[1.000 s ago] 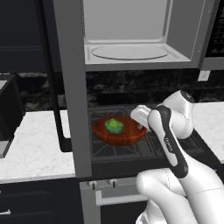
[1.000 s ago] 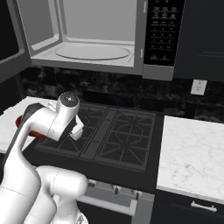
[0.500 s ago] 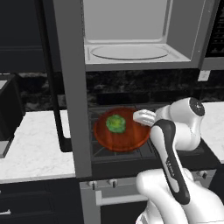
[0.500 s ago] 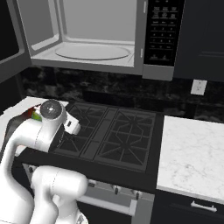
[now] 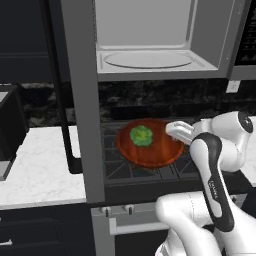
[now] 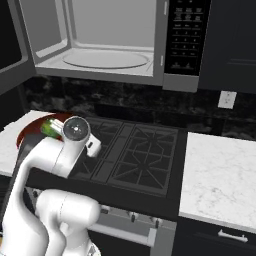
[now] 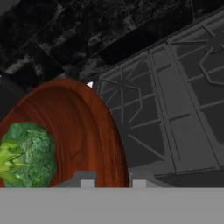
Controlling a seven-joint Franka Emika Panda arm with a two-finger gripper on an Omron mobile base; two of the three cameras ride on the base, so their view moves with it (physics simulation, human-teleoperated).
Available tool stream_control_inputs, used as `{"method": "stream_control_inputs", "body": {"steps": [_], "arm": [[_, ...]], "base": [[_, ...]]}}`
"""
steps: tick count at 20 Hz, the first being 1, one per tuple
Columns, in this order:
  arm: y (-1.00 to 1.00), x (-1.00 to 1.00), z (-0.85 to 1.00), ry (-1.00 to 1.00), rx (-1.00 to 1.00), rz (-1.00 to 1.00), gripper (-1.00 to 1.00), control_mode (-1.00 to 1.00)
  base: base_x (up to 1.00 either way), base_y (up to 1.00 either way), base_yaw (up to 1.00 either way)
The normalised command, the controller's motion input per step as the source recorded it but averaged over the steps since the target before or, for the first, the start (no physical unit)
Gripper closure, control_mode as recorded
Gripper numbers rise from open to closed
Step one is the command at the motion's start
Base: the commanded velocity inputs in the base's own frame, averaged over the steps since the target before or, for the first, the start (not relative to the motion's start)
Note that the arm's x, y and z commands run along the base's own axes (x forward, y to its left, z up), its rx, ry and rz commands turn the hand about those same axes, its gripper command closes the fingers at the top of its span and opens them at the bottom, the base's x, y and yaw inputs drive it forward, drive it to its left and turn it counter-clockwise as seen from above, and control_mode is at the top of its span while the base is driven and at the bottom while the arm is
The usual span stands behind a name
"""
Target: Pick the broccoli from the sink and place it in the bowl. Then pick the bowl and place it in the microwave. Then close the microwave door and press the start button.
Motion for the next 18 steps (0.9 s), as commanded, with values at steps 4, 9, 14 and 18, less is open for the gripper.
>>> {"method": "stream_control_inputs", "body": {"steps": [4, 9, 14, 18], "arm": [[-1.00, -0.08, 0.67, 0.12, 0.43, -0.18, 1.00, -1.00], [-0.90, 0.00, 0.69, 0.25, 0.40, -0.21, 1.00, -1.00], [-0.25, 0.00, 0.56, 0.15, 0.23, -0.21, 1.00, -1.00], [0.00, 0.00, 0.22, 0.01, 0.02, -0.16, 1.00, -1.00]], "base": [[0.00, 0.00, 0.00], [0.00, 0.00, 0.00], [0.00, 0.00, 0.00], [0.00, 0.00, 0.00]]}}
